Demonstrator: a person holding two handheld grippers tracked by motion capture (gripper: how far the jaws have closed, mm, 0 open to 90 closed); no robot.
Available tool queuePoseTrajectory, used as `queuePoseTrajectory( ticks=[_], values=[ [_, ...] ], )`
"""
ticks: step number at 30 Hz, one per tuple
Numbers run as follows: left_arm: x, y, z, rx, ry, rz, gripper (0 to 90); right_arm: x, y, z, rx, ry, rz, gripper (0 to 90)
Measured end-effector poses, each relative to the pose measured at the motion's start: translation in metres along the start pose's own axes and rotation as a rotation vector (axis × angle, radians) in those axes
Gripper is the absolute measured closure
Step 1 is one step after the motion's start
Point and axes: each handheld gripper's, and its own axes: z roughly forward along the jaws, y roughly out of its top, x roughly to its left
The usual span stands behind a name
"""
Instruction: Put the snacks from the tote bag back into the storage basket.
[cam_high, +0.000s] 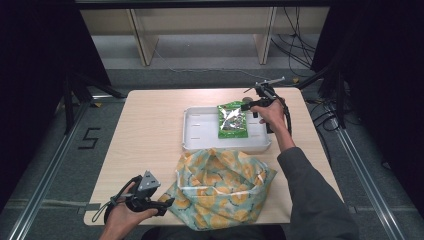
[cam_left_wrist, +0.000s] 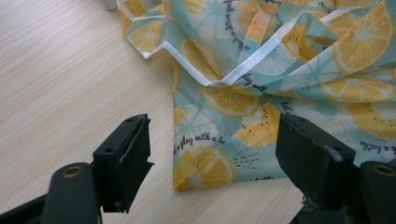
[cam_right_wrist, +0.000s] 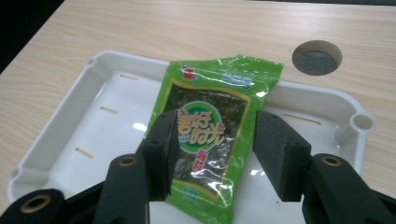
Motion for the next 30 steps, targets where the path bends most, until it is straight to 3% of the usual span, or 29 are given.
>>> queuePoseTrajectory(
  ticks=[2, 3, 4, 5, 6, 7, 8, 9, 11, 13, 14, 15, 16, 20, 26, 27, 28, 29, 30],
  values=[
    [0.000, 0.000, 0.000, -0.004, 0.005, -0.006, 26.0, 0.006, -0.001, -0.007, 0.038, 0.020, 0.038, 50.7],
    [0.000, 0.000, 0.000, 0.000, 0.006, 0.003, 26.0, 0.004, -0.002, -0.008, 0.022, 0.021, -0.001, 50.7],
    [0.001, 0.000, -0.001, 0.003, 0.005, 0.016, 26.0, 0.009, -0.003, -0.011, 0.046, 0.023, 0.044, 50.5],
    [0.001, 0.000, -0.001, 0.003, 0.005, 0.013, 26.0, 0.005, -0.004, -0.010, 0.022, 0.019, 0.006, 50.2],
    [0.001, 0.000, -0.001, 0.003, 0.005, 0.013, 26.0, 0.005, -0.005, -0.013, 0.033, 0.031, -0.017, 49.7],
    [0.001, 0.000, -0.001, 0.004, 0.005, 0.013, 26.0, 0.006, -0.006, -0.015, 0.038, 0.020, -0.019, 49.6],
    [0.001, 0.000, -0.001, 0.003, 0.006, 0.013, 26.0, 0.009, -0.008, -0.018, 0.052, 0.039, 0.008, 49.6],
    [0.001, 0.000, -0.001, 0.003, 0.006, 0.011, 25.9, 0.005, -0.009, -0.018, 0.003, 0.053, -0.061, 49.6],
    [0.001, 0.000, 0.000, 0.000, 0.007, 0.007, 25.9, 0.007, -0.011, -0.023, 0.011, 0.057, -0.069, 49.2],
    [0.001, 0.000, 0.000, 0.000, 0.006, 0.009, 25.8, 0.007, -0.014, -0.024, -0.025, 0.067, -0.083, 48.6],
    [0.001, 0.000, 0.000, 0.000, 0.006, 0.009, 25.8, 0.008, -0.014, -0.029, 0.009, 0.069, -0.088, 48.2],
    [0.001, 0.000, 0.000, 0.000, 0.006, 0.009, 25.8, 0.013, -0.016, -0.032, 0.020, 0.074, -0.027, 48.1],
    [0.001, 0.000, 0.000, 0.001, 0.005, 0.011, 25.8, 0.010, -0.017, -0.033, 0.002, 0.077, -0.076, 48.0],
    [0.001, 0.000, 0.000, 0.000, 0.007, 0.007, 25.8, 0.015, -0.021, -0.043, 0.011, 0.080, -0.090, 47.8],
    [0.001, 0.000, 0.000, 0.000, 0.007, 0.009, 25.7, 0.021, -0.030, -0.055, -0.015, 0.114, -0.128, 46.9],
    [0.001, 0.000, 0.000, 0.003, 0.007, 0.014, 25.8, 0.022, -0.033, -0.055, -0.043, 0.118, -0.121, 46.9],
    [0.001, 0.000, 0.000, 0.003, 0.007, 0.013, 25.7, 0.023, -0.034, -0.060, -0.015, 0.121, -0.130, 46.8],
    [0.001, 0.000, 0.000, 0.003, 0.008, 0.012, 25.7, 0.022, -0.035, -0.061, -0.018, 0.123, -0.154, 46.8],
    [0.001, 0.000, 0.000, 0.003, 0.008, 0.012, 25.7, 0.024, -0.038, -0.063, -0.018, 0.133, -0.144, 46.6]
  ],
)
